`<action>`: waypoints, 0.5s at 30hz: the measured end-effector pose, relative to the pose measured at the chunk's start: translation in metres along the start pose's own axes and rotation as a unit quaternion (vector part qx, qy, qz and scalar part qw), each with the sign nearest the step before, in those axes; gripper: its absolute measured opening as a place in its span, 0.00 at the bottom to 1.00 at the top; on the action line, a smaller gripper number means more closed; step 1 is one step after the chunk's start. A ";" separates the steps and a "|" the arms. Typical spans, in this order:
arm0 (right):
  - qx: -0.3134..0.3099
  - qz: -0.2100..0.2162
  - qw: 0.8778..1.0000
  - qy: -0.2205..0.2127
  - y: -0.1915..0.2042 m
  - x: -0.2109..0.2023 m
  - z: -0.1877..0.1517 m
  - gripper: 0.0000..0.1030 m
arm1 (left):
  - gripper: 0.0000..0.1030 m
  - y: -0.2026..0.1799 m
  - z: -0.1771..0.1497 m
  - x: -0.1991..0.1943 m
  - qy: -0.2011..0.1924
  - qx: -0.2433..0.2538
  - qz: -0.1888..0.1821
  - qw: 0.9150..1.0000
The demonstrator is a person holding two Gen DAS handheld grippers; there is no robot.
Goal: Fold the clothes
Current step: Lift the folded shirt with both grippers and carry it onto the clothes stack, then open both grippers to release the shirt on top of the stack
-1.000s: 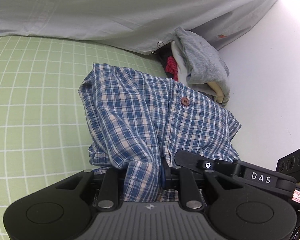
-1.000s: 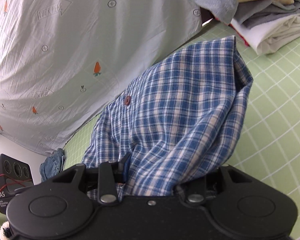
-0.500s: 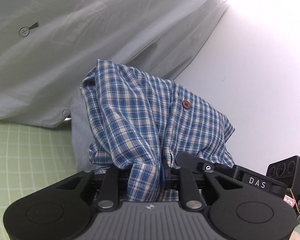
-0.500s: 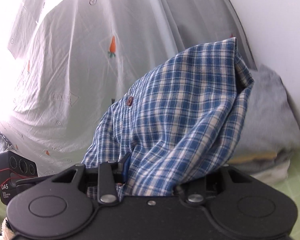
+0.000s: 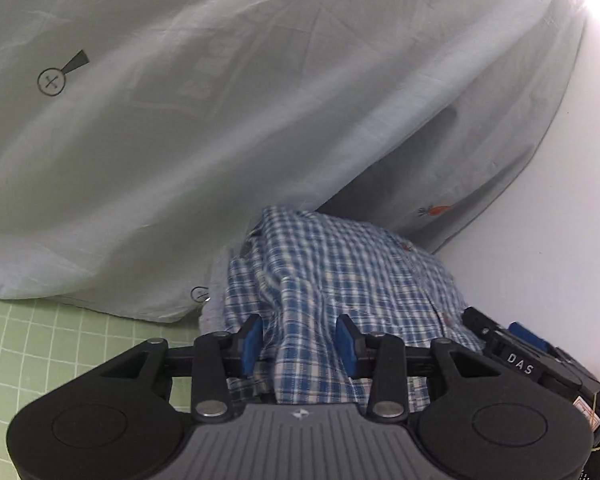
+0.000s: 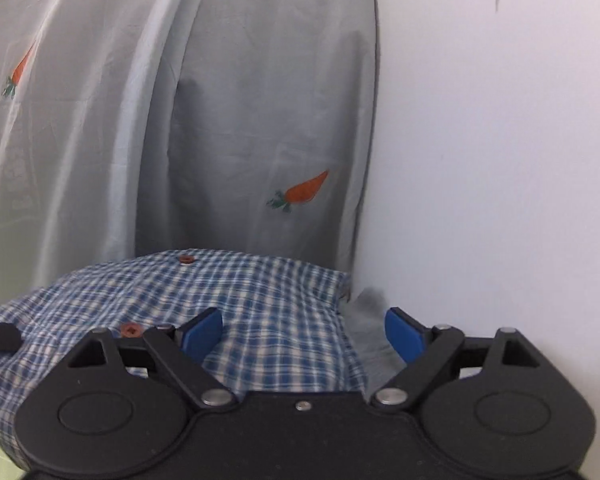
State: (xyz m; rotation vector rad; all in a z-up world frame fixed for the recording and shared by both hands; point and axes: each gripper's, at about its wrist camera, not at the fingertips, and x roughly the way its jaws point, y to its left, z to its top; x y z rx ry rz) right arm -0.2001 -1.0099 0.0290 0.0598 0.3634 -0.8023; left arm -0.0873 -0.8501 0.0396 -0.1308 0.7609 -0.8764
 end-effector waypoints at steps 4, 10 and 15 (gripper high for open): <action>0.021 -0.005 0.997 -0.081 -0.001 -0.039 -0.003 0.87 | 0.63 0.018 -0.009 0.000 -0.004 -0.001 0.027 1.000; 0.122 0.082 0.987 0.071 0.002 -0.017 -0.040 0.90 | 0.77 0.023 -0.027 -0.007 0.019 0.011 0.030 0.999; 0.127 0.065 0.987 0.068 -0.006 -0.061 -0.045 0.93 | 0.91 0.013 -0.051 -0.049 0.004 0.037 0.008 0.999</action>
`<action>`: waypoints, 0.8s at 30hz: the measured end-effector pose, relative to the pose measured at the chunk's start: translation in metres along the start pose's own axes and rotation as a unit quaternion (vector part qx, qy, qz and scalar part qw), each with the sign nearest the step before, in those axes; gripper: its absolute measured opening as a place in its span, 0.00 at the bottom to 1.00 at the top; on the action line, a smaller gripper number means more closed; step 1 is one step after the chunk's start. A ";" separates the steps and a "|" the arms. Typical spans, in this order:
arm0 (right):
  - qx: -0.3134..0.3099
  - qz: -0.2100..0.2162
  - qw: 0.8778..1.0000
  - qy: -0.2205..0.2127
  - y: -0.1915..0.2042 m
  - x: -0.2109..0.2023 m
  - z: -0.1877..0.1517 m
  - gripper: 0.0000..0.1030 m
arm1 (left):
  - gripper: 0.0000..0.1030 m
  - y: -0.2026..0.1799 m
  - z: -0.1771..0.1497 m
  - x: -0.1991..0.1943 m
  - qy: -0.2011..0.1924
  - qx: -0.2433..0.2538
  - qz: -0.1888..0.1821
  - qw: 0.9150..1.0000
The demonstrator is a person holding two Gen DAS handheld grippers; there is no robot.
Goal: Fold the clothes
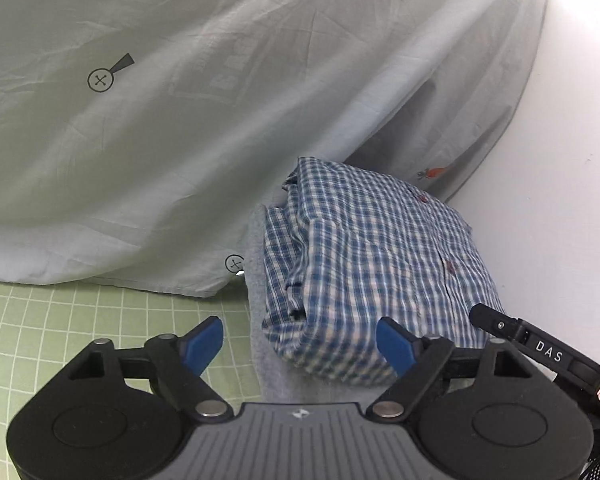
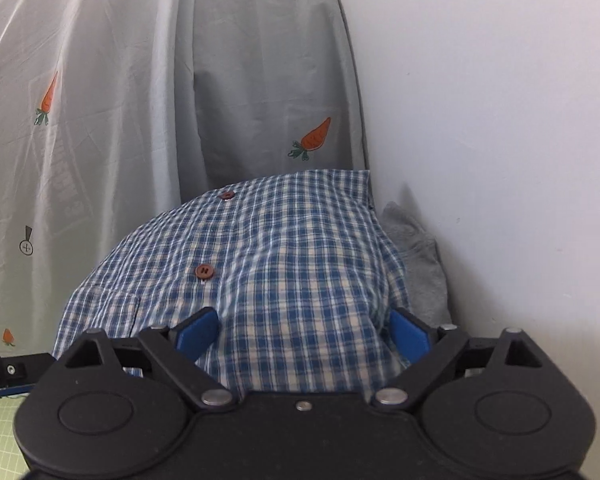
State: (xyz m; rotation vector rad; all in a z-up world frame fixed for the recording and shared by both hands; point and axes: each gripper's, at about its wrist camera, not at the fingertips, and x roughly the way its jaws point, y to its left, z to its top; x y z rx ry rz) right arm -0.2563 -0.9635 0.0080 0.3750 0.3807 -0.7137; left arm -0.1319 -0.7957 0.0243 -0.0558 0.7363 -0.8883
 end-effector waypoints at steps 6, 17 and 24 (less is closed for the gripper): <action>-0.002 -0.016 1.000 -0.003 0.004 -0.070 -0.018 0.97 | 1.00 -0.016 -0.031 -0.054 -0.025 0.032 -0.004 0.999; 0.005 -0.036 0.999 0.033 0.014 -0.171 -0.076 1.00 | 1.00 -0.031 -0.094 -0.114 0.009 0.078 0.012 0.997; -0.001 -0.052 0.996 0.067 0.013 -0.214 -0.124 1.00 | 1.00 -0.033 -0.133 -0.140 0.036 0.086 0.004 0.996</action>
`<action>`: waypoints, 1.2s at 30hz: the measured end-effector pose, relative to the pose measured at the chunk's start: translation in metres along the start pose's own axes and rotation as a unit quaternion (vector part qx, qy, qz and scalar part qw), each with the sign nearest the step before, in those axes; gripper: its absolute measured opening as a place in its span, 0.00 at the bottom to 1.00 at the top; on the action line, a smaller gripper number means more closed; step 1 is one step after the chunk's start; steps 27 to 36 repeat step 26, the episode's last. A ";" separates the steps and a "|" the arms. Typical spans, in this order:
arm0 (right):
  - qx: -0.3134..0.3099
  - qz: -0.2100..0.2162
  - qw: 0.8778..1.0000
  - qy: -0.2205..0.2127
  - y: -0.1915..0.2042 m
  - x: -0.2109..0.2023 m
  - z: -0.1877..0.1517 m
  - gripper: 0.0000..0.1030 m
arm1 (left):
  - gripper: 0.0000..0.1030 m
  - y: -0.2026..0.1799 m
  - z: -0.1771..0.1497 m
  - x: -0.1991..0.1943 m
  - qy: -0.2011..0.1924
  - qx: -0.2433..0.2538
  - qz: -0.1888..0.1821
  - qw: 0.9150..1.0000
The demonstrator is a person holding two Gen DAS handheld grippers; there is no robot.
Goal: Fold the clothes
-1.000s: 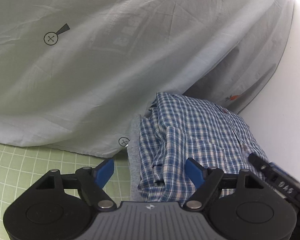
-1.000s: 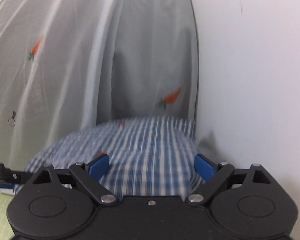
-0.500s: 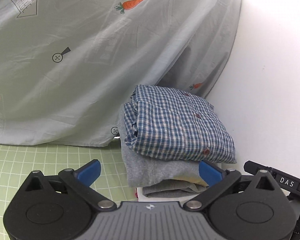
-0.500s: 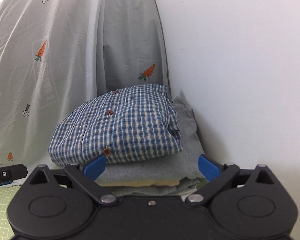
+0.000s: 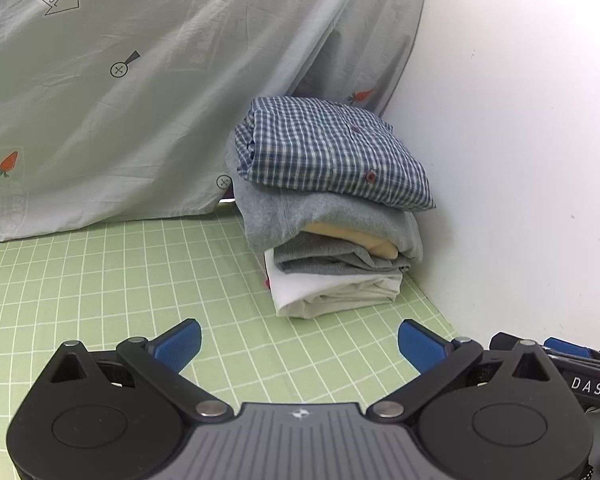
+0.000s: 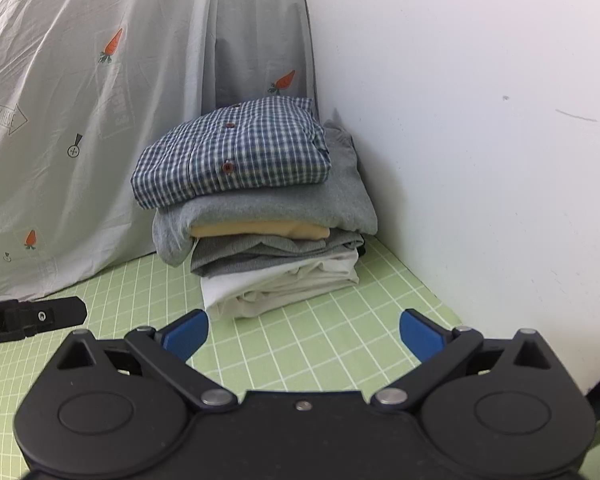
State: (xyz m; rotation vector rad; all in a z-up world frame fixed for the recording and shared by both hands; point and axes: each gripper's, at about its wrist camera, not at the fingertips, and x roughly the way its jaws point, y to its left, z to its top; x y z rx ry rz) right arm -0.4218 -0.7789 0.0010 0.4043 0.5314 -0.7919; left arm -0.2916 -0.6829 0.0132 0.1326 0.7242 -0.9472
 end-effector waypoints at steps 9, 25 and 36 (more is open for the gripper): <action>0.003 -0.004 1.000 0.019 -0.001 -0.020 -0.026 1.00 | 1.00 -0.008 -0.029 -0.022 0.012 0.017 0.000 1.000; 0.013 -0.005 1.000 0.017 -0.005 -0.026 -0.029 1.00 | 1.00 -0.013 -0.032 -0.029 0.009 0.034 0.001 0.999; 0.014 -0.005 1.000 0.017 -0.005 -0.026 -0.028 1.00 | 1.00 -0.014 -0.032 -0.029 0.009 0.036 0.001 0.999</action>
